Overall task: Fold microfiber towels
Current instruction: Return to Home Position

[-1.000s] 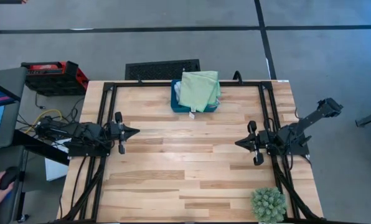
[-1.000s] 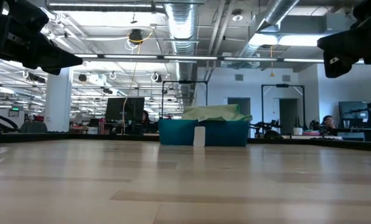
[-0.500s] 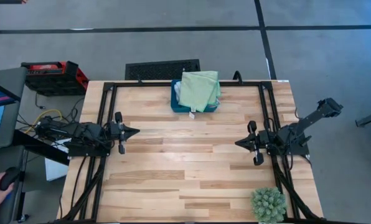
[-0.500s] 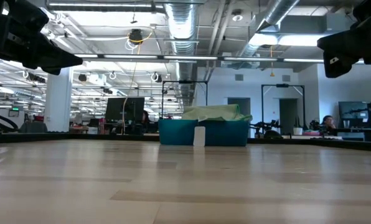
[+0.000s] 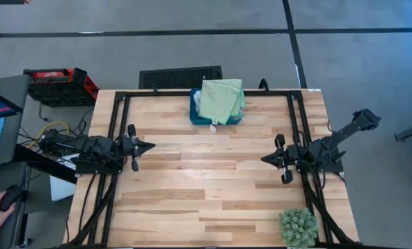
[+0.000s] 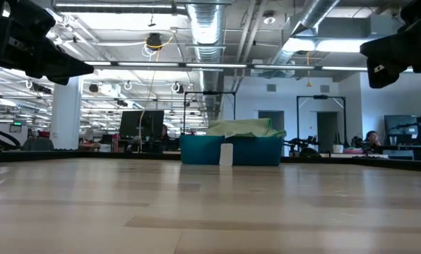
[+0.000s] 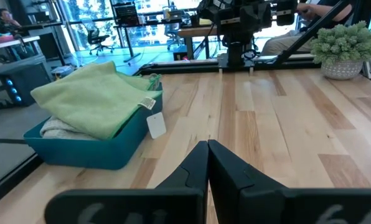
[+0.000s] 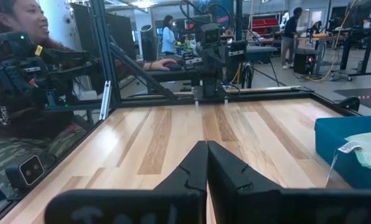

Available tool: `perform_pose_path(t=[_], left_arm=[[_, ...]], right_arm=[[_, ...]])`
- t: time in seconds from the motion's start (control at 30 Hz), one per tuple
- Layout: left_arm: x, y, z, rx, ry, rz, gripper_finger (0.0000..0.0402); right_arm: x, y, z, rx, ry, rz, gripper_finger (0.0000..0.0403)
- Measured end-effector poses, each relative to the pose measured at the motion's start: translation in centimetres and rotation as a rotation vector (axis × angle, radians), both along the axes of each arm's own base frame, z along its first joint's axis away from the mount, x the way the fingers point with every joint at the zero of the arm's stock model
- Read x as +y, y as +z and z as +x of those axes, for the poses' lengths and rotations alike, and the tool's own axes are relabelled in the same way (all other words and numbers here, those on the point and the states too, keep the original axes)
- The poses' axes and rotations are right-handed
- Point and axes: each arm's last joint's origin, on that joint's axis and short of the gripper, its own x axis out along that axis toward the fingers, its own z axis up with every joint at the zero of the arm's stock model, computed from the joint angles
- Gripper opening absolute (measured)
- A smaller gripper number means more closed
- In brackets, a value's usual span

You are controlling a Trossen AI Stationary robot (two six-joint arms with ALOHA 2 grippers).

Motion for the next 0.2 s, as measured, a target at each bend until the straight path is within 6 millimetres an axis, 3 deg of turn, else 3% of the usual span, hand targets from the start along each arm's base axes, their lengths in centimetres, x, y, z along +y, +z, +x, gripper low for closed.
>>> perform_pose_path(t=[0.2], left_arm=[[0.0,0.0,0.0,0.0,0.0,0.0,0.0]], right_arm=[[0.0,0.0,0.0,0.0,0.0,0.0,0.003]])
